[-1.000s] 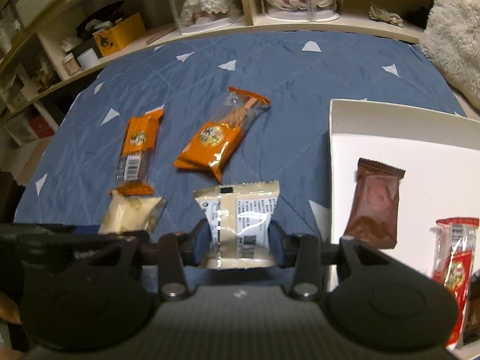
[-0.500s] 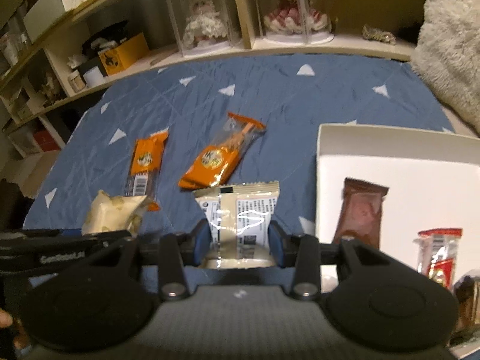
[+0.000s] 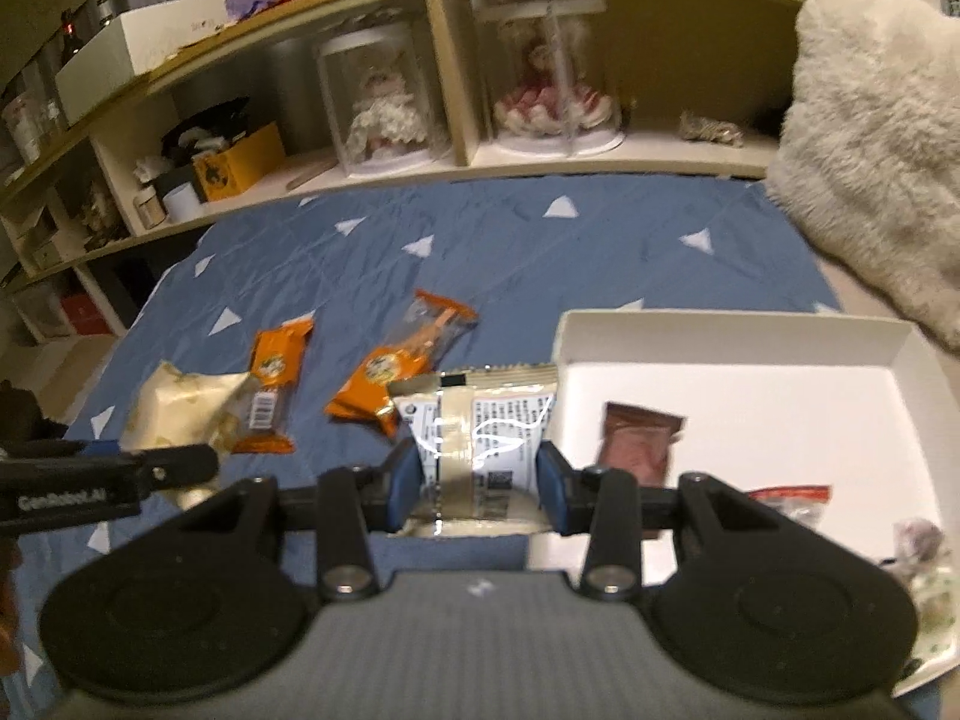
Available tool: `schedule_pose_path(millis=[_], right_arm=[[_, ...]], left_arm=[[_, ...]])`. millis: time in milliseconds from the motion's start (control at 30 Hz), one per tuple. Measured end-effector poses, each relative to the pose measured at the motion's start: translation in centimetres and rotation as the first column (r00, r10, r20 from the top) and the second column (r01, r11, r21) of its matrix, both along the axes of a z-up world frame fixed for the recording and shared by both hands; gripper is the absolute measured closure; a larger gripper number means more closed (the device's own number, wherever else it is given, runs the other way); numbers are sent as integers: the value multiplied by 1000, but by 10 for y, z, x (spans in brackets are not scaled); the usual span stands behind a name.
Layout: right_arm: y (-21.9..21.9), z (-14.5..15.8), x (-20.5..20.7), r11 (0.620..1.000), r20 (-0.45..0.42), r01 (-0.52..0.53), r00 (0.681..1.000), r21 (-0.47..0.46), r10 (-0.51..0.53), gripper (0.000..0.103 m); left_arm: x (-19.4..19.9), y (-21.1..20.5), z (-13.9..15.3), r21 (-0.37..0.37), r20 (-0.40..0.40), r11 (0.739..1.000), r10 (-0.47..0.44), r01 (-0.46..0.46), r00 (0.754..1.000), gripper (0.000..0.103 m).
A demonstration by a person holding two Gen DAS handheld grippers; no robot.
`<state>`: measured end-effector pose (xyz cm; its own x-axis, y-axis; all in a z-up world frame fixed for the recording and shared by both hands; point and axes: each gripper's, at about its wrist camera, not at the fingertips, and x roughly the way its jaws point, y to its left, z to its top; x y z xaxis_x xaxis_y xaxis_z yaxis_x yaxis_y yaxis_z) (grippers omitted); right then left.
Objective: Organize snacks
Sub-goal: 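Carry the cream bag and white-and-silver packet over the white box with both tools, then lower both packets into the box and open both tools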
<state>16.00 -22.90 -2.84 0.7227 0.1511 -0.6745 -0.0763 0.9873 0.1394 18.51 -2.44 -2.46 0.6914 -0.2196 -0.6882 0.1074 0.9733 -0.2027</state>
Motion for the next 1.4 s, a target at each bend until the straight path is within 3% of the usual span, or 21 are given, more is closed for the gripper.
schedule_pose_path(millis=[333, 767, 1167, 1400], right_arm=[[-64, 2, -12, 993, 32, 116, 993, 30, -117, 56], [-154, -9, -14, 956, 54, 281, 957, 82, -286, 56], [-221, -38, -13, 898, 2, 411, 909, 155, -416, 56], [-239, -54, 5, 884, -20, 439, 897, 160, -441, 56]], left_arm=[[3, -42, 7, -52, 26, 997, -47, 48, 999, 57], [38, -140, 12, -64, 41, 985, -160, 162, 986, 57], [85, -215, -15, -103, -14, 966, -240, 237, 971, 57], [111, -243, -39, -155, -63, 954, -268, 256, 961, 57]])
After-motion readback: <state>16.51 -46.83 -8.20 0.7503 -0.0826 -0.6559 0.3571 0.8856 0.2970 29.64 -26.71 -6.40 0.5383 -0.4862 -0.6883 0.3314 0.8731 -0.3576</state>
